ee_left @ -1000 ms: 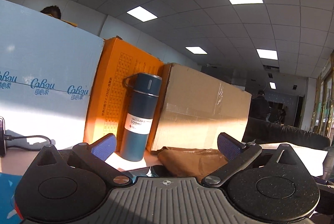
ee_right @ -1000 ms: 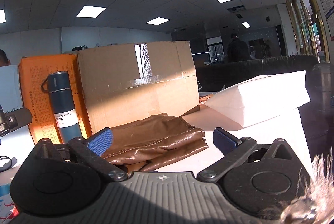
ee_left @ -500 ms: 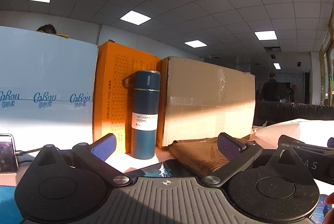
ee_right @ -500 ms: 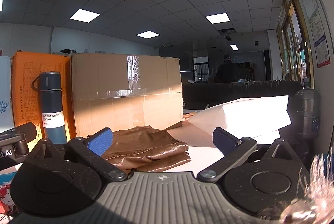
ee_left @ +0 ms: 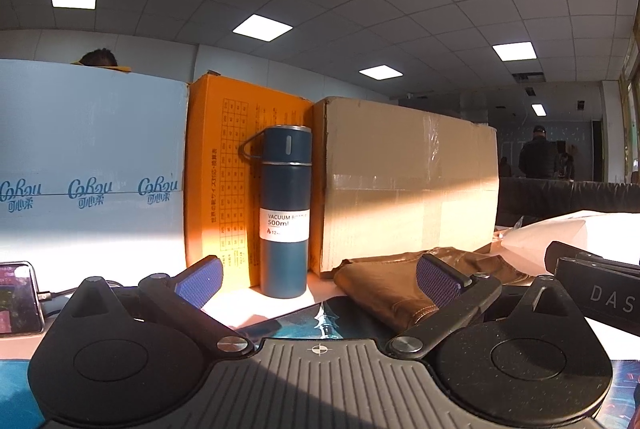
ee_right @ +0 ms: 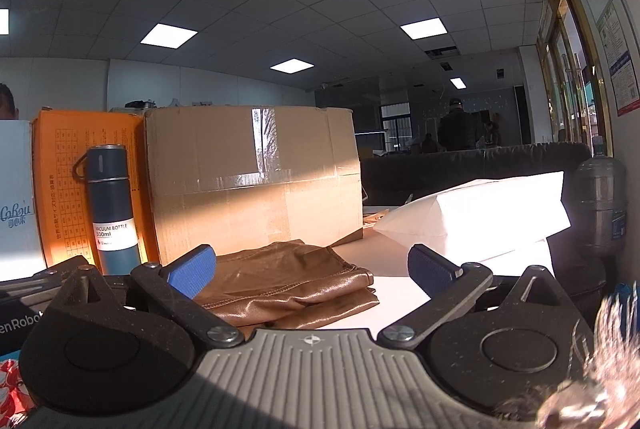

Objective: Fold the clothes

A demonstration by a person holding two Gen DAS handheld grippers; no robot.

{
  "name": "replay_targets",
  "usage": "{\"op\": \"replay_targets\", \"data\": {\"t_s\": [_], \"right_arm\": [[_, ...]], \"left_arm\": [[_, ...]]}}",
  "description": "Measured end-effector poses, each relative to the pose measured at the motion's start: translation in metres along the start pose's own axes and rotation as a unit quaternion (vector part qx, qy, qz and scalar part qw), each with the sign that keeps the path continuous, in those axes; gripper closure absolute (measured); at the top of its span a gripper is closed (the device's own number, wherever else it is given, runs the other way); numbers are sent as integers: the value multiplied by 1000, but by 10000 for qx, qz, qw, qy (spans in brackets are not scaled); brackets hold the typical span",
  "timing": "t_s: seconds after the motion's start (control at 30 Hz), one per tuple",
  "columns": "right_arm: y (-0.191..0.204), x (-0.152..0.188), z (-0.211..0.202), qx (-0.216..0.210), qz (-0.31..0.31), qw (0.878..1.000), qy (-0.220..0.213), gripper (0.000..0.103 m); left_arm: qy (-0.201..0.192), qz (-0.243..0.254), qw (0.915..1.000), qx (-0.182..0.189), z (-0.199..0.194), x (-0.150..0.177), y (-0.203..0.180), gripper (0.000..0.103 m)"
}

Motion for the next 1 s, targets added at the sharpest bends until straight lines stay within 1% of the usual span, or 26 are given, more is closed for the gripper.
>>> {"op": "replay_targets", "data": {"t_s": [0.57,0.77,0.87,1.0], "right_arm": [[-7,-3,-6,232,164,9994,-215,0],[-6,-5,-9,348,63,9989,-324,0],[-5,-6,-11,404,17,9983,-414,0],[-5,-9,-16,502,-109,9964,-678,0]], "left_arm": [[0,199,9998,-77,1,0,-5,0],[13,198,9998,-82,1,0,-6,0],[16,191,9998,-90,1,0,-5,0],[22,190,9998,-95,1,0,-5,0]]}}
Point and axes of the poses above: each gripper's, at about its wrist camera, not at the fingertips, and z roughly the way its jaws point, y to its left, x to its underside, the point moved 7 cm from there along z, roughly the way its jaws point, and after that the axes turned 1 degree about z, right-handed, at the moved point
